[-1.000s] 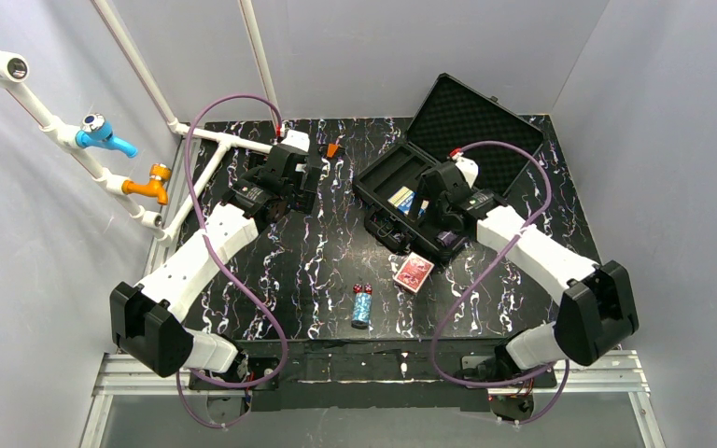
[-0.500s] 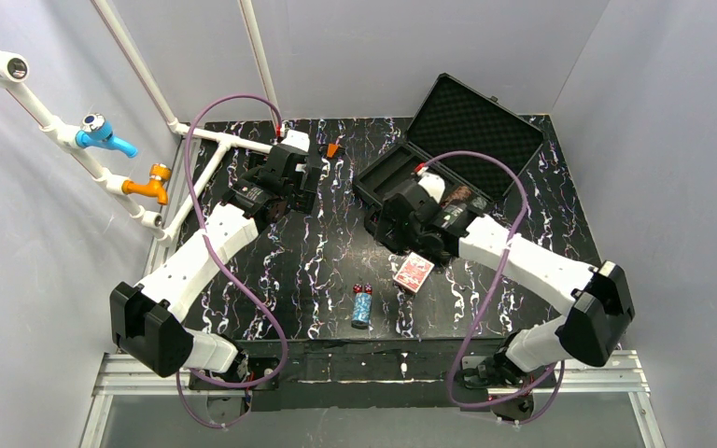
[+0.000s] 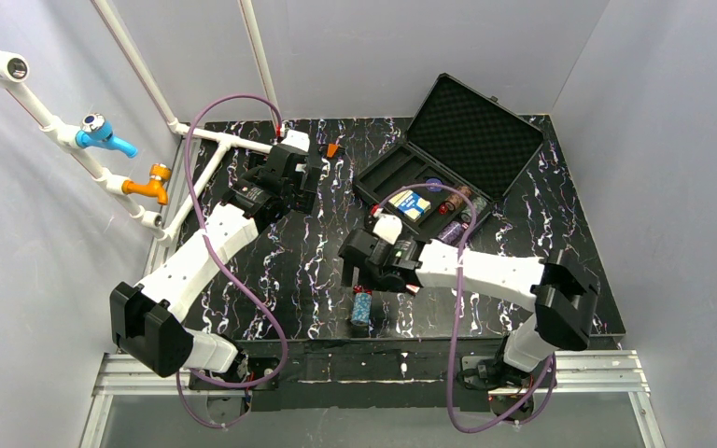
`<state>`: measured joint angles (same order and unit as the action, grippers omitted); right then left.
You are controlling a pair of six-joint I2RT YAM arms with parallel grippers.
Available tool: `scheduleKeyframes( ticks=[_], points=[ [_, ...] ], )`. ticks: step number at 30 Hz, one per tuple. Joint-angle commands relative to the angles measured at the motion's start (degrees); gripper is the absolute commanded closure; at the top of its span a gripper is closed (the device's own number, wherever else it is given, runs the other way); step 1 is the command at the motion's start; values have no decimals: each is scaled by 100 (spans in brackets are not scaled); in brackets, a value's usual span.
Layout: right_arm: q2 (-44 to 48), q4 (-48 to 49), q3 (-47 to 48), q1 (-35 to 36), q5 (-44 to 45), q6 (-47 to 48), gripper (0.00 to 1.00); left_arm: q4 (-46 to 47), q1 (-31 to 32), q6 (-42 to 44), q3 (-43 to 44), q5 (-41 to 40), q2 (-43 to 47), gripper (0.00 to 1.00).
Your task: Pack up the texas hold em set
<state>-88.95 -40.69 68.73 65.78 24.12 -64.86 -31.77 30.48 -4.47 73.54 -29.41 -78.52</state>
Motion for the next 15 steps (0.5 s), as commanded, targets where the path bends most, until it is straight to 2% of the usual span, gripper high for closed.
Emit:
scheduleKeyframes(
  ticks=[1, 11, 15],
  points=[
    [-231, -162, -57, 285, 190, -382, 4, -101, -24, 38, -58, -144, 241, 1],
    [-626, -6, -246, 706, 27, -589, 14, -95, -24, 41, -67, -146, 271, 1],
    [-712, 240, -417, 717, -81, -602, 27, -95, -25, 43, -64, -148, 273, 1]
  ],
)
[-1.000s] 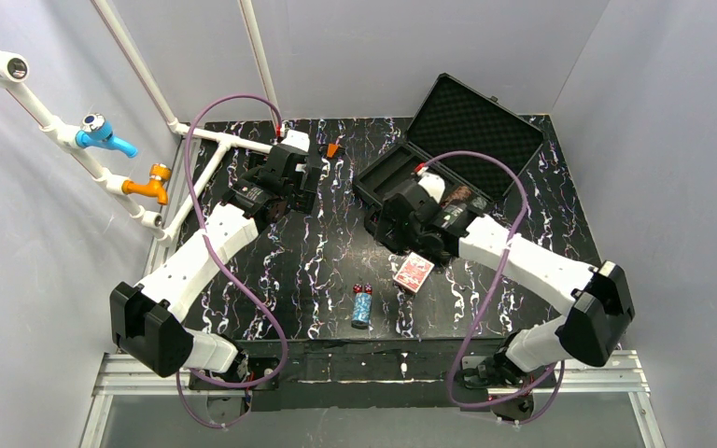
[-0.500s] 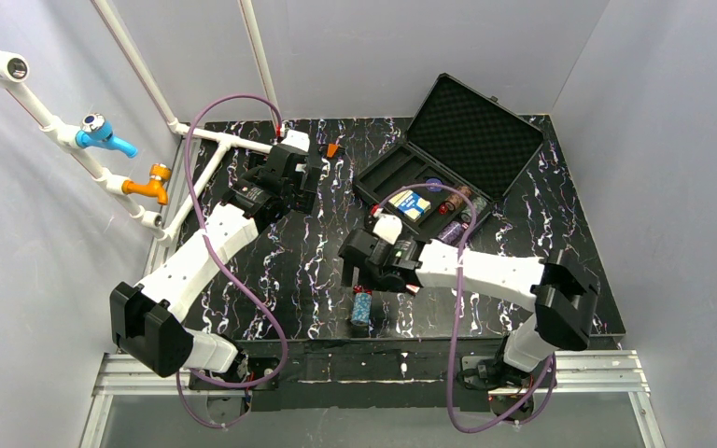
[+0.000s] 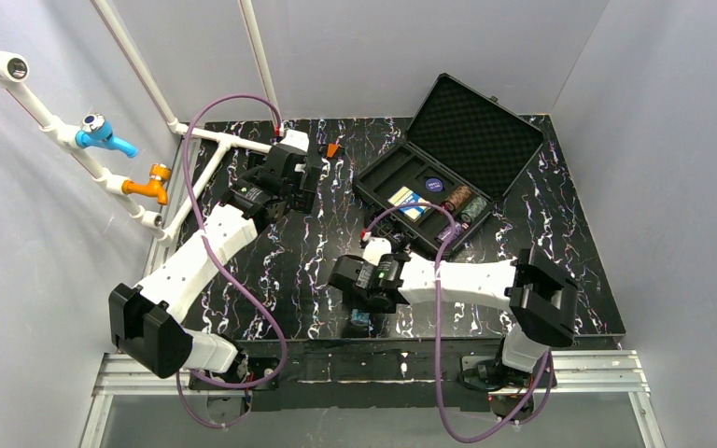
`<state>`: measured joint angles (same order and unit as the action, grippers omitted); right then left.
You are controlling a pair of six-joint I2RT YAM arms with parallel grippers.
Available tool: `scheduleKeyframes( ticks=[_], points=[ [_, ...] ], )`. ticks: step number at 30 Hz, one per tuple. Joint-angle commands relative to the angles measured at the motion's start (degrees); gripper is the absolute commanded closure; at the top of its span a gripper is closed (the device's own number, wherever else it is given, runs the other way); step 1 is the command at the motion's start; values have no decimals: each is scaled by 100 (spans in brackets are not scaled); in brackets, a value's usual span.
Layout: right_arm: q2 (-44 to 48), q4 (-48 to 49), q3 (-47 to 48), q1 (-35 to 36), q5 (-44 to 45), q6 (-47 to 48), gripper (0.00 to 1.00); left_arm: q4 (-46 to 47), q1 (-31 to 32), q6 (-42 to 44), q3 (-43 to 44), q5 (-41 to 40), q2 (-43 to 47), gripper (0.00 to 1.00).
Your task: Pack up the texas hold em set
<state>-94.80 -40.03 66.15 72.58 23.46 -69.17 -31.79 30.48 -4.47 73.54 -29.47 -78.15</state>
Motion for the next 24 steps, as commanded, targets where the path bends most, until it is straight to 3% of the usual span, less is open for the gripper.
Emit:
scheduleKeyframes(
  ticks=[1, 21, 24],
  points=[
    [-164, 193, -171, 37, -21, -166, 29, -93, -25, 42, -72, -146, 236, 1],
    [-684, 265, -112, 33, -32, -37, 42, -90, -24, 51, -63, -146, 243, 1],
    [-719, 264, -102, 36, -64, -18, 48, -90, -25, 51, -69, -154, 255, 1]
  ],
)
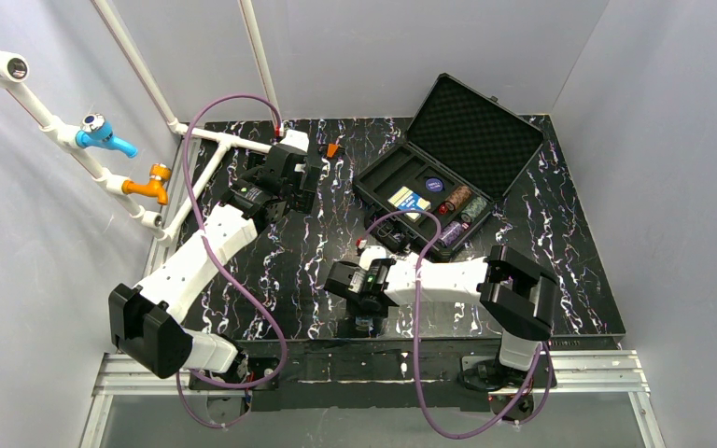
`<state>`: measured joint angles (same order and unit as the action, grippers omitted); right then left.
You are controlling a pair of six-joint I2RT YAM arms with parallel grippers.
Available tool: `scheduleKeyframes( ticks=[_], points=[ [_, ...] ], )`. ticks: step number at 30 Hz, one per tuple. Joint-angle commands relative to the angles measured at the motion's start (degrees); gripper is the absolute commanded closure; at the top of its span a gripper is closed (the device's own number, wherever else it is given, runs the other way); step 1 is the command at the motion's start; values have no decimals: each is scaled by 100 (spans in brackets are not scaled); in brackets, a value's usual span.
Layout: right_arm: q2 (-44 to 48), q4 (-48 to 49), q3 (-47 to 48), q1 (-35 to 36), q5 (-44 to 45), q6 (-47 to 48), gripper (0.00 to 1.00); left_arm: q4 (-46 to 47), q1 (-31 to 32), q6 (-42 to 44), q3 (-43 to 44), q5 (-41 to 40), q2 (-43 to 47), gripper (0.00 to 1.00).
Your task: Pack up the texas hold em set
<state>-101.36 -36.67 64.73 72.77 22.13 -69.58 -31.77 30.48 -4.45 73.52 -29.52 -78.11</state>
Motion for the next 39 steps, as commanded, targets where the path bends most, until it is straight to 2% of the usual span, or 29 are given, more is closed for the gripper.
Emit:
scheduleKeyframes(
  ticks=[1, 6, 10, 19, 39],
  points=[
    [-53, -69, 40, 19, 56, 31, 52, -93, -20, 49, -72, -151, 252, 1],
    [68, -74, 88, 15, 78, 62, 71, -92, -20, 49, -65, -151, 250, 1],
    [275, -217, 207, 18, 207, 93, 82, -92, -24, 47, -68, -156, 256, 1],
    [766, -641, 757, -273, 777, 397, 90, -92, -22, 42, -79, -160, 257, 1],
    [1401, -401, 850, -2571, 769, 1015, 92, -93, -25, 49, -65, -118, 237, 1]
  ],
)
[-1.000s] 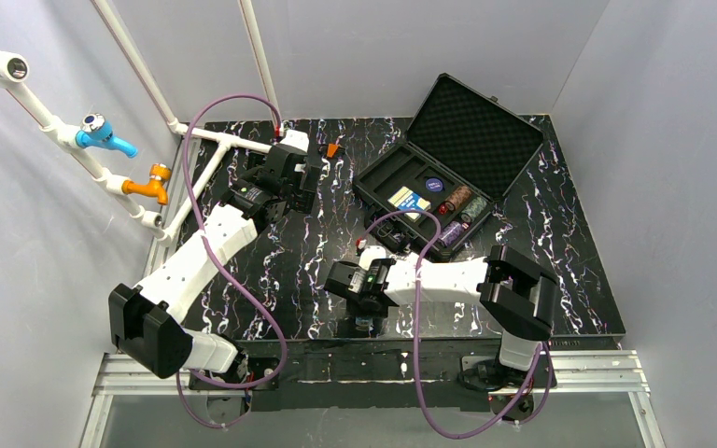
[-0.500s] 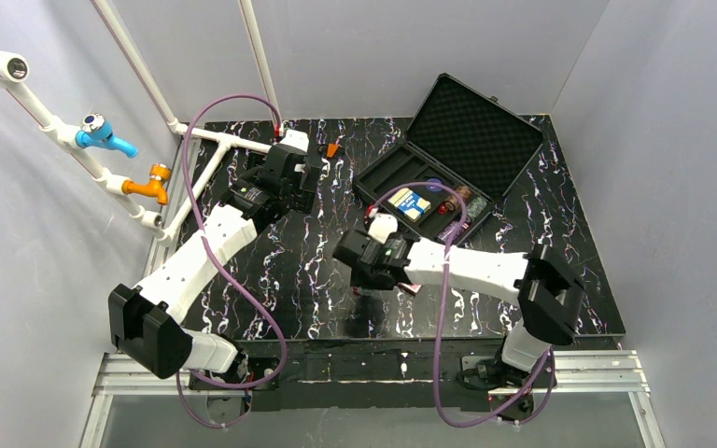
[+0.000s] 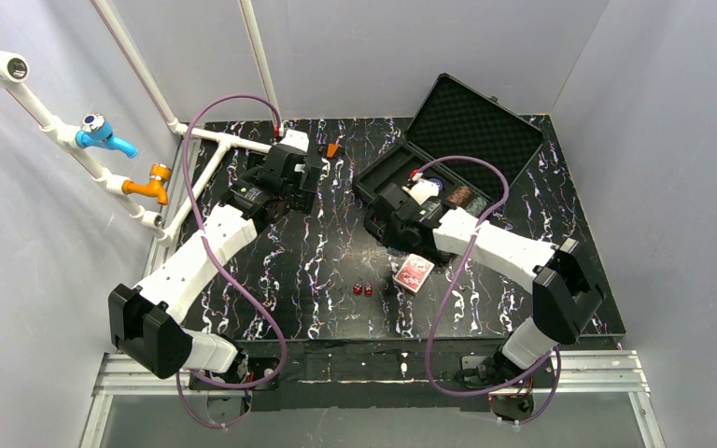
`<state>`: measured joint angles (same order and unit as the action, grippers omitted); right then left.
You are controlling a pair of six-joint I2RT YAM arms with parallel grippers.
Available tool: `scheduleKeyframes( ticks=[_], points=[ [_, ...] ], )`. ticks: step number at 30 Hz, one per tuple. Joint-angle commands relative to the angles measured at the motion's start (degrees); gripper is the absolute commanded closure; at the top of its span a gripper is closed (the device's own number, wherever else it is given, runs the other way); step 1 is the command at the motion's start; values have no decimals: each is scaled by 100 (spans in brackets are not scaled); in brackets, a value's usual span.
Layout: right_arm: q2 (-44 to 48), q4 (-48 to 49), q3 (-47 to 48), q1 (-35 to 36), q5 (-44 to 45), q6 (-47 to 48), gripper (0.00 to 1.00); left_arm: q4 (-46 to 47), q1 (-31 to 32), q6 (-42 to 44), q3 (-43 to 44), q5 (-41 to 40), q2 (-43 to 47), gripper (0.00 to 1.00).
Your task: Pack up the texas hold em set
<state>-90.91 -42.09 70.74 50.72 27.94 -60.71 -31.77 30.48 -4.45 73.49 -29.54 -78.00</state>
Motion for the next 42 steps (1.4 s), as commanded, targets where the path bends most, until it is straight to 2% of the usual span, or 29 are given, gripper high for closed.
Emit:
scheduleKeyframes(
  ticks=[1, 17, 42],
  points=[
    [368, 158, 235, -483, 162, 134, 92, -93, -25, 45, -61, -114, 229, 1],
    [273, 735, 34, -1826, -306, 310, 91, -93, -24, 47, -63, -113, 223, 1],
    [-301, 1347, -315, -2406, -758, 149, 89, -93, -25, 58, -58, -107, 227, 1]
  ],
)
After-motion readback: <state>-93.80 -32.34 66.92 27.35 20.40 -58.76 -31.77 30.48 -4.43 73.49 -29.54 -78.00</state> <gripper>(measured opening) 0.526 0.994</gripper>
